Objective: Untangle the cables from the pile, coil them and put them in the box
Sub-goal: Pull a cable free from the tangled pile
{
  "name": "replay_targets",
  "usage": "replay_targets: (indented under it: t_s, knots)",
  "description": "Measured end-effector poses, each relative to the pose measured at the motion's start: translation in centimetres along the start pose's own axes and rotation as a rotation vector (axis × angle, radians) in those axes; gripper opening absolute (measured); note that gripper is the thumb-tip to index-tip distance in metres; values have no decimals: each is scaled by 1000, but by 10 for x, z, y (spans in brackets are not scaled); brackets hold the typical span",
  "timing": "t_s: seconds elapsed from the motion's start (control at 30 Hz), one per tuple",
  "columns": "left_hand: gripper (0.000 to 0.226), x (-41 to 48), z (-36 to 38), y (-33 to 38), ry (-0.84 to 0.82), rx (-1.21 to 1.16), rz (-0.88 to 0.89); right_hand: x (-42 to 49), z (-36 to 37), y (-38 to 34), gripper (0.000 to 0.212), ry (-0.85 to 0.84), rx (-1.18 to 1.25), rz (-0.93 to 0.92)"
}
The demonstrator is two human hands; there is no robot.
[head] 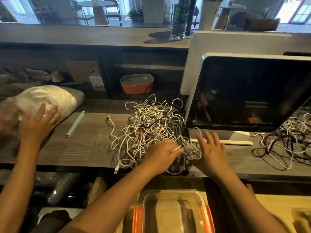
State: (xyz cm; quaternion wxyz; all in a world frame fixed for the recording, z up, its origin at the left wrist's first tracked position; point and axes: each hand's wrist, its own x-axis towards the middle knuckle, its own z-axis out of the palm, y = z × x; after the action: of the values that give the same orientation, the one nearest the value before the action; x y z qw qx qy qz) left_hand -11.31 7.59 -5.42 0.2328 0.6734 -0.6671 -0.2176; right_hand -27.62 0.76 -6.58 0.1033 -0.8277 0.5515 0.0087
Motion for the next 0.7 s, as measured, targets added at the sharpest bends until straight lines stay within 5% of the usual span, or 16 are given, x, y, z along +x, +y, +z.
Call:
replay_targets:
  t_s: [0.2,0.4,0.57,0.7]
  knots:
    - [29,1,3,12,35,-103,-2,-5,9,-16,15,200,328,-211]
    - [26,2,4,7,97,-193,-141,-3,2,-9,38,-14,488,-357]
    - [29,4,4,30,92,-229,-90,1,15,-7,18,75,713,-364]
    - [15,2,-5,27,40,2,-272,8,14,-5,19,85,465,-278]
